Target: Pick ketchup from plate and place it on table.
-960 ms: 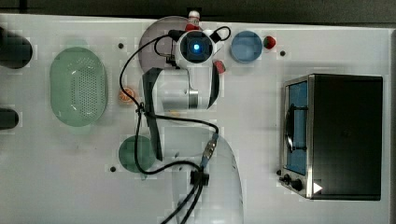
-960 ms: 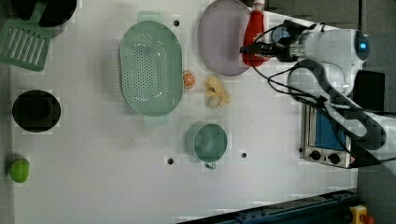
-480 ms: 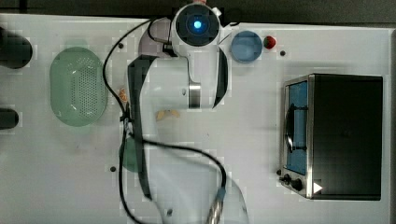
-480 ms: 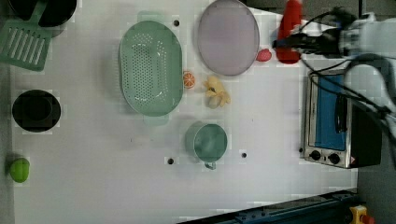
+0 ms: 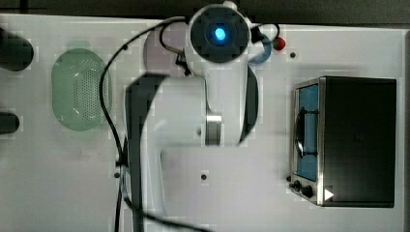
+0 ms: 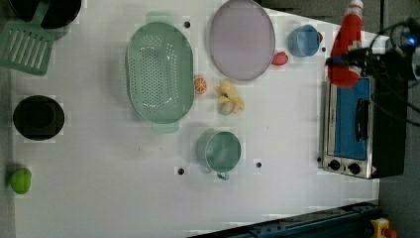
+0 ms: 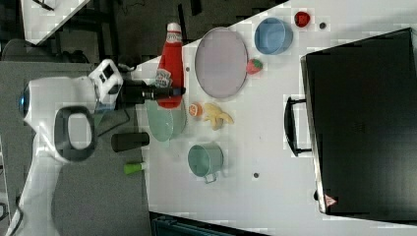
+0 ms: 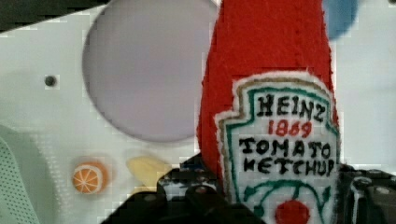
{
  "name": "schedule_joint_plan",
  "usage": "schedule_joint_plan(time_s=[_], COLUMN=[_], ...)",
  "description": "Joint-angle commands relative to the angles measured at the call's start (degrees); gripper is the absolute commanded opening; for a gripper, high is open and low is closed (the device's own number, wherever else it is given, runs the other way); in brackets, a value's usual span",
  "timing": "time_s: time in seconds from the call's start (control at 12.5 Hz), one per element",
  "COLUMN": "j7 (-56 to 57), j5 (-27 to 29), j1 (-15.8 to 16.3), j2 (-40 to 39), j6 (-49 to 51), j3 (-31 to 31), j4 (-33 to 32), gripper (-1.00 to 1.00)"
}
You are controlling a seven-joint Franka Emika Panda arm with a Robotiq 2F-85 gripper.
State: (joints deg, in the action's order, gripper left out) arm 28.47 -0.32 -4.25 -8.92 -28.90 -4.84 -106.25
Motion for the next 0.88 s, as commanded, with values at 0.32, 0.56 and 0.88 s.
schedule_joint_plan(time_s=[0.32,0.56,0.88], j7=[-4.19,-4.18,-4.31], j5=[-0.09,0.05,0.07], j1=[-1.56,-1.59,-1.41], j2=[8.79,7.99,1.93], j6=[-1.95,-11.31,-26.40], j3=[2.57,2.88,2.62], j4=[-18.38,-26.22,-32.07], gripper=[0.27,0.26,0.32])
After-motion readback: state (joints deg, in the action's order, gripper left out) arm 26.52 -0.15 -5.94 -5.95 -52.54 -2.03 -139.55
